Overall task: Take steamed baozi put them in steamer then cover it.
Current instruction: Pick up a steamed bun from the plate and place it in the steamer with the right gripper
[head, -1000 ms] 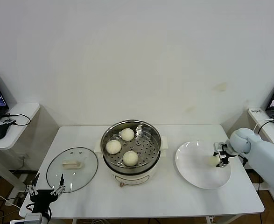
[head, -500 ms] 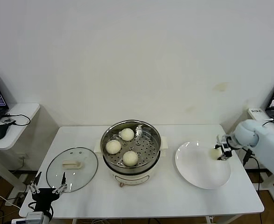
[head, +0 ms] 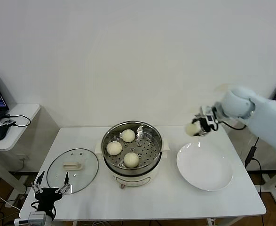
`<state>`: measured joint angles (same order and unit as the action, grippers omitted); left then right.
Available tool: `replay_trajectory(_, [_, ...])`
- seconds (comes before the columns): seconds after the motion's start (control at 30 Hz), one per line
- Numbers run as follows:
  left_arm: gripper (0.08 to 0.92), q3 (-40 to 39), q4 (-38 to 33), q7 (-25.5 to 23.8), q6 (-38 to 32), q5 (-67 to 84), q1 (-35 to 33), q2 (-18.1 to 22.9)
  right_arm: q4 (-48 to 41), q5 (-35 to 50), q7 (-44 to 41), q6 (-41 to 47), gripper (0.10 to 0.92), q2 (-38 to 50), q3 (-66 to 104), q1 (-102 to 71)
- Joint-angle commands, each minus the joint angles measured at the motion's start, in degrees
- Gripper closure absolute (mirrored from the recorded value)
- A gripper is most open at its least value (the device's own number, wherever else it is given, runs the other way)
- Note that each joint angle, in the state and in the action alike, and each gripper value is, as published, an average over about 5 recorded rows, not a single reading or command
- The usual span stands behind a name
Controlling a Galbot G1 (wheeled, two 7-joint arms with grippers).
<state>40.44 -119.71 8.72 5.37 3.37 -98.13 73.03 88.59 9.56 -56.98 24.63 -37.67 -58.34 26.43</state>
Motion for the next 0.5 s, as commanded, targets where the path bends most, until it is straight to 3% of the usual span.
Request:
replay_trajectory(0.03, [0.177, 0.2, 0.2, 0.0, -0.1, 0.0, 0.0, 0.0, 3.6, 19.7, 5.8, 11.0, 0.44, -13.9, -11.2, 13.1])
replay_trajectory(0.2, [0.177, 0.7, -0.1, 0.1, -0.4, -0.2, -0.3, 0.5, 1.3, 23.1, 9.4, 14.0, 0.44, -19.4, -11.2, 8.4])
replay_trajectory(0.5, [0.177, 1.4, -0.4, 0.2, -0.7, 0.0, -0.8, 0.6, -4.4, 18.2, 12.2, 17.0, 0.44, -25.1, -11.7, 2.6])
